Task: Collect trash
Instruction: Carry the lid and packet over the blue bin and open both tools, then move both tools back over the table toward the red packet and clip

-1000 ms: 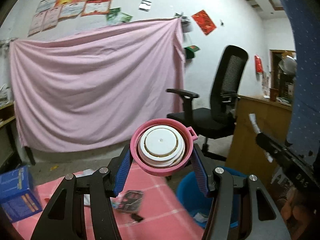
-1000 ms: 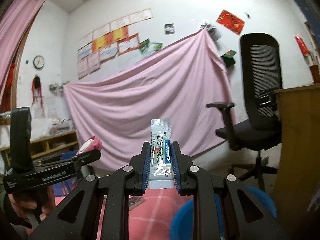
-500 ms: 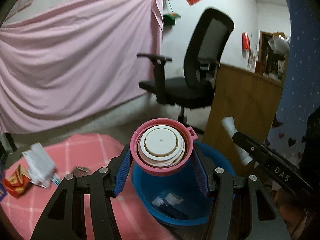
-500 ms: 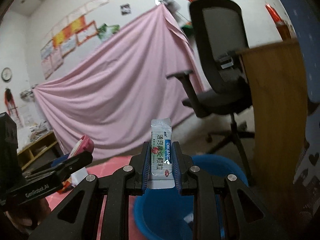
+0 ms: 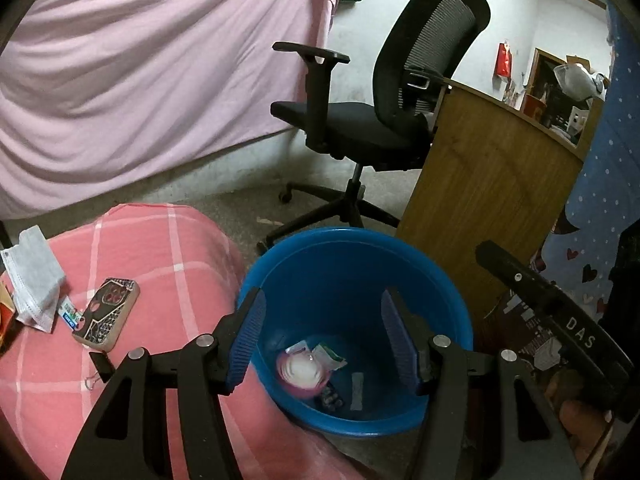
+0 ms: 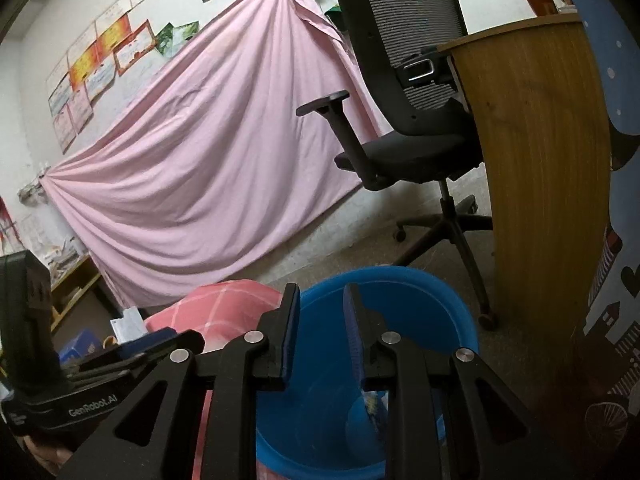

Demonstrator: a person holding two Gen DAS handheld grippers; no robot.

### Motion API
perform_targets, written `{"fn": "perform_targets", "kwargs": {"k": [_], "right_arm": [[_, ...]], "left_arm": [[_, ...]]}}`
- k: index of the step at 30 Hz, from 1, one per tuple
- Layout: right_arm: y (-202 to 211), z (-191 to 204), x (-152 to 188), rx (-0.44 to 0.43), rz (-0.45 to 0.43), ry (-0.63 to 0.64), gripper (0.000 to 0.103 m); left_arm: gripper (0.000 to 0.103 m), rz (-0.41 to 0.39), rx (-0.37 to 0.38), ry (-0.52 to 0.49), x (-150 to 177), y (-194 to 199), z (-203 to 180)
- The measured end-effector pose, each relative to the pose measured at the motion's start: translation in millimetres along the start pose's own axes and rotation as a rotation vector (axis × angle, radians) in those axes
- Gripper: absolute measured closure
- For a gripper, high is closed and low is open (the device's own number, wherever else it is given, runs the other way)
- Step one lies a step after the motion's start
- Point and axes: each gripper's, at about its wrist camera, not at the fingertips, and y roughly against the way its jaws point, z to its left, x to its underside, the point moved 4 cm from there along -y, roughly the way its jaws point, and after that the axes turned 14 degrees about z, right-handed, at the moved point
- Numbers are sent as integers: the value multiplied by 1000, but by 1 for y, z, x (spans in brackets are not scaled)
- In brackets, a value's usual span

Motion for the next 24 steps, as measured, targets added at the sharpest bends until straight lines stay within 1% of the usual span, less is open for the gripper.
{"fn": "perform_targets", "kwargs": {"k": [2, 5, 8, 10, 11, 12, 13, 15, 16, 17, 18, 19, 20, 22, 23, 24], "right_arm": [[1, 2, 0, 3, -6, 5, 73], [1, 2, -1, 7, -8, 9, 72], [4, 5, -5, 8, -27, 10, 70], [7, 10, -7, 9, -54, 16, 65], [9, 14, -9, 5, -70, 19, 60], [10, 16, -10, -1, -81, 22, 56], [11, 20, -12, -7, -93, 27, 55], [13, 30, -15, -16, -118, 41, 50], [14, 36, -17, -21, -131, 50, 49], [15, 41, -18, -26, -142, 58, 44], [16, 47, -20, -31, -156, 68, 31], [17, 55, -21, -36, -176, 75, 23], [18, 61, -22, -40, -191, 81, 16], [21, 75, -24, -52, -213, 107, 14], [23, 82, -25, -54, -230, 124, 9], [24, 90, -25, -50, -252, 140, 0]], "left_arm": [[49, -9, -2, 8, 1, 1, 3], [49, -37, -11, 27, 5, 11, 10], [44, -78, -24, 52, 6, 22, 20], [38, -116, -33, 69, 6, 32, 28], [36, -136, -43, 79, 6, 38, 33], [31, -159, -53, 89, 6, 44, 38], [27, -180, -60, 98, 7, 50, 43], [23, -224, -76, 115, 9, 62, 53], [18, -245, -88, 124, 10, 69, 59], [14, -264, -102, 134, 12, 74, 65], [6, -290, -121, 149, 14, 81, 72], [2, -316, -135, 163, 16, 86, 78], [2, -344, -146, 179, 19, 92, 85], [2, -386, -163, 216, 24, 103, 98], [2, -397, -173, 231, 26, 107, 105], [2, -406, -184, 244, 29, 111, 112]]}}
